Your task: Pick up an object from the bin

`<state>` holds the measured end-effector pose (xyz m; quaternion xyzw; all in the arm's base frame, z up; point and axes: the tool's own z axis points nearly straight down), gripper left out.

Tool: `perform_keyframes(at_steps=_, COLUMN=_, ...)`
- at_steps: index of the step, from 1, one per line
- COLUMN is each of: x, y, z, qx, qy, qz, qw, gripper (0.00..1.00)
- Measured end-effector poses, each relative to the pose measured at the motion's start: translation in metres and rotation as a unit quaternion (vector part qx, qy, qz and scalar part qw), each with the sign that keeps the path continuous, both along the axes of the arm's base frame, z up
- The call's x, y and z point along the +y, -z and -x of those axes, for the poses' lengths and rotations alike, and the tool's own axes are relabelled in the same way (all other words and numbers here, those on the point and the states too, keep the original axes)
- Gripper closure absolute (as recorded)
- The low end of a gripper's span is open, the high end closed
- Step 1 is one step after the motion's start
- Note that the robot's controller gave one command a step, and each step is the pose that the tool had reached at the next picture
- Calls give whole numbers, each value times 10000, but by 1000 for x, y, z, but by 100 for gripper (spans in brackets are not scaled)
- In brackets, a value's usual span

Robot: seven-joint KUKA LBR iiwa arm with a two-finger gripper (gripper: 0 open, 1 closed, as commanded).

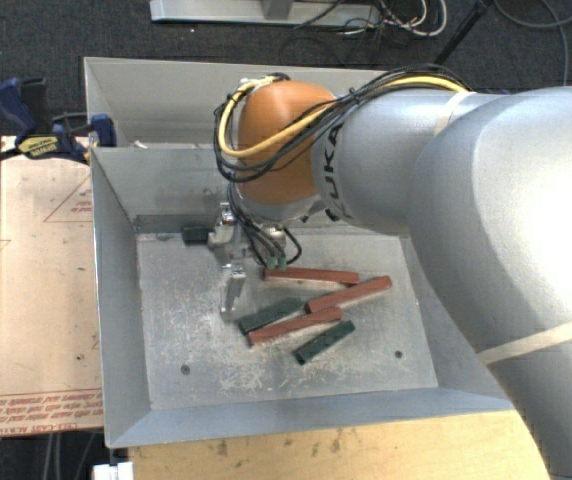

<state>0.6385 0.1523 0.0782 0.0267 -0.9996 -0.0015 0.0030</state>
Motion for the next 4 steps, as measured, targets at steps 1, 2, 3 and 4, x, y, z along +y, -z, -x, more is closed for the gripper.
perform_keyframes(at_steps=1, x=-34, y=-12, z=17, qx=-28, qy=-270, qz=-6, qw=9996, gripper=0)
perform_keyframes(at_steps=2, x=-50, y=-19, z=62, qx=-39, qy=-1183, qz=17, qw=9930, gripper=0)
perform_keyframes(at_steps=3, x=-92, y=-1, z=72, qx=-140, qy=-1776, qz=-17, qw=9840, gripper=100)
perform_keyframes(at_steps=4, x=-92, y=-1, z=72, qx=-141, qy=-1776, qz=-17, qw=9840, gripper=100)
